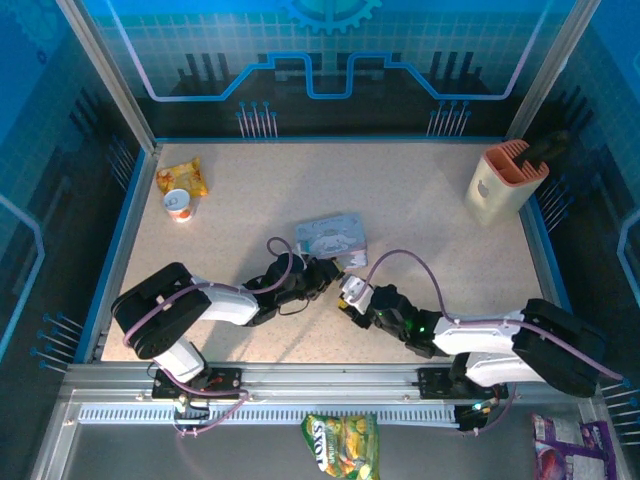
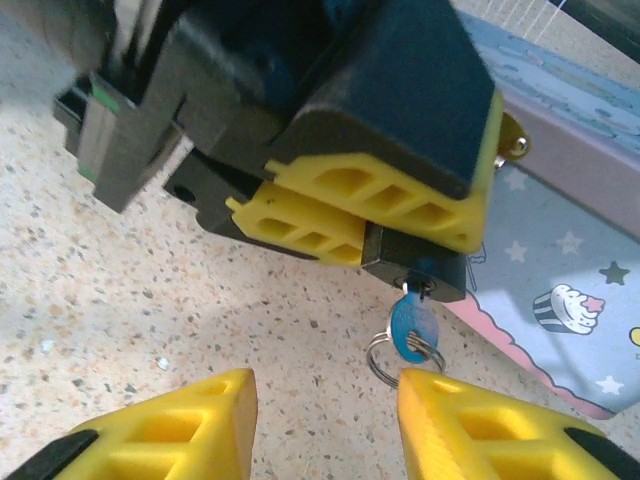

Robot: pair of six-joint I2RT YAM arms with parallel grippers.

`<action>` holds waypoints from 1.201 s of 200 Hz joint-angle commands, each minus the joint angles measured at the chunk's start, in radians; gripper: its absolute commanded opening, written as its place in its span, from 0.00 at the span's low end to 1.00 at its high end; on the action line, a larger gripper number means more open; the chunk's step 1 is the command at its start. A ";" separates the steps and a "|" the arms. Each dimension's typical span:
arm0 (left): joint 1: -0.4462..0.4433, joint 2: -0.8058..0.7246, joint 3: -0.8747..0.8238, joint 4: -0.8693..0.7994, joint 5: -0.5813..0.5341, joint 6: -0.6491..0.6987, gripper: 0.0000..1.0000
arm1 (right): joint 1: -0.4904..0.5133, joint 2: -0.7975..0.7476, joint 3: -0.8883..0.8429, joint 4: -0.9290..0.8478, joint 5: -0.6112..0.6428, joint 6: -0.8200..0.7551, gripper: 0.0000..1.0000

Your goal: Unlock the padlock with the key

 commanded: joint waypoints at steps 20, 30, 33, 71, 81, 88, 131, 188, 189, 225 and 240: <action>0.007 -0.032 -0.031 0.073 0.013 -0.026 0.00 | 0.018 0.060 0.025 0.108 0.116 -0.064 0.39; 0.007 -0.030 -0.036 0.078 0.013 -0.028 0.00 | 0.021 0.061 0.027 0.105 0.128 -0.057 0.38; 0.007 -0.031 -0.037 0.080 0.013 -0.029 0.00 | 0.021 0.060 0.027 0.106 0.129 -0.057 0.38; 0.009 -0.021 -0.050 0.112 0.017 -0.031 0.00 | 0.026 0.066 0.030 0.114 0.144 -0.064 0.34; 0.009 -0.017 -0.051 0.125 0.020 -0.033 0.00 | 0.035 0.071 0.033 0.112 0.149 -0.073 0.33; 0.009 -0.012 -0.053 0.137 0.023 -0.037 0.00 | 0.045 0.076 0.032 0.125 0.159 -0.082 0.33; 0.008 0.009 -0.062 0.187 0.034 -0.050 0.00 | 0.087 0.129 0.034 0.182 0.192 -0.130 0.34; 0.007 0.010 -0.077 0.215 0.034 -0.043 0.00 | 0.099 0.155 0.042 0.217 0.263 -0.143 0.33; 0.007 0.010 -0.077 0.215 0.034 -0.043 0.00 | 0.099 0.155 0.041 0.217 0.264 -0.142 0.33; 0.008 0.013 -0.075 0.219 0.034 -0.044 0.00 | 0.101 0.161 0.040 0.231 0.275 -0.148 0.33; 0.008 0.014 -0.074 0.218 0.036 -0.043 0.00 | 0.100 0.165 0.043 0.230 0.278 -0.148 0.33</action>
